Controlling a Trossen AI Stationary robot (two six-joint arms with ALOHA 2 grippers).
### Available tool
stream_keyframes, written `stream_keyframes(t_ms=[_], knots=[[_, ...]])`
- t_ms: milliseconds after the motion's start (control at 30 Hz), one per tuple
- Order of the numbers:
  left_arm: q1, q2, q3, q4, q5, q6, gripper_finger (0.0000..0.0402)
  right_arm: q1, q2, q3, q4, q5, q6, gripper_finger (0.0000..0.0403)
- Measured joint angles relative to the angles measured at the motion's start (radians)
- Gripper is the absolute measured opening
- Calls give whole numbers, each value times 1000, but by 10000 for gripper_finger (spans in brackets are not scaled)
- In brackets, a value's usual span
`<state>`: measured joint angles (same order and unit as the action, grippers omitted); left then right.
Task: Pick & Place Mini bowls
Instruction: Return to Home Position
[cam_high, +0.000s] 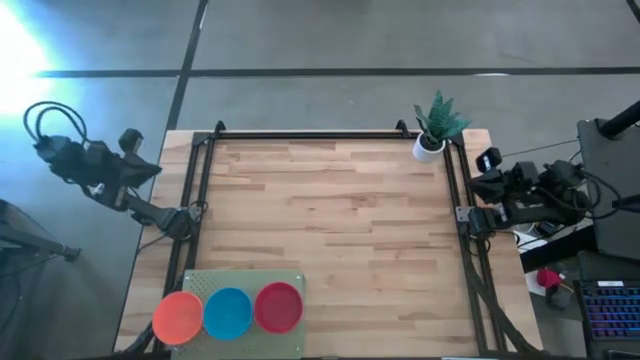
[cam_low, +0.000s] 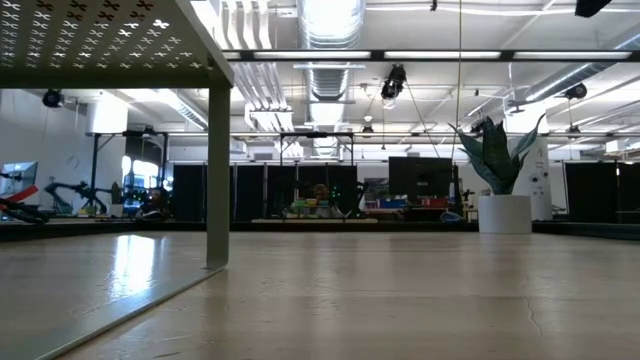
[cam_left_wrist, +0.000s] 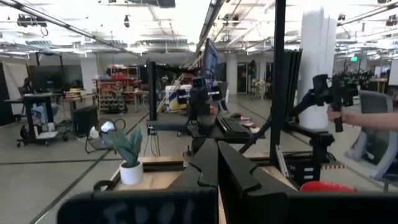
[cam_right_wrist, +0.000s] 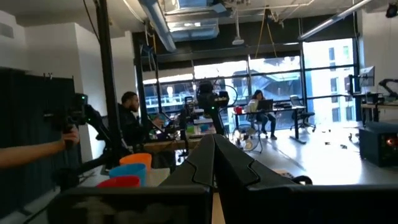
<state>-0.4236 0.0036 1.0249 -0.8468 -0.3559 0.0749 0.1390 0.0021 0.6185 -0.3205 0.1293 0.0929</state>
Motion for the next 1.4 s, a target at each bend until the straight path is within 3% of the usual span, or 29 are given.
stream_keyframes(t_ms=[767, 1400], knots=[[0, -1, -374, 341, 4, -21, 0, 0, -2, -409, 419, -60, 38, 8], [0, -2, -730, 738, 4, -61, 0, 0, -1, -610, 576, -59, 78, 8]])
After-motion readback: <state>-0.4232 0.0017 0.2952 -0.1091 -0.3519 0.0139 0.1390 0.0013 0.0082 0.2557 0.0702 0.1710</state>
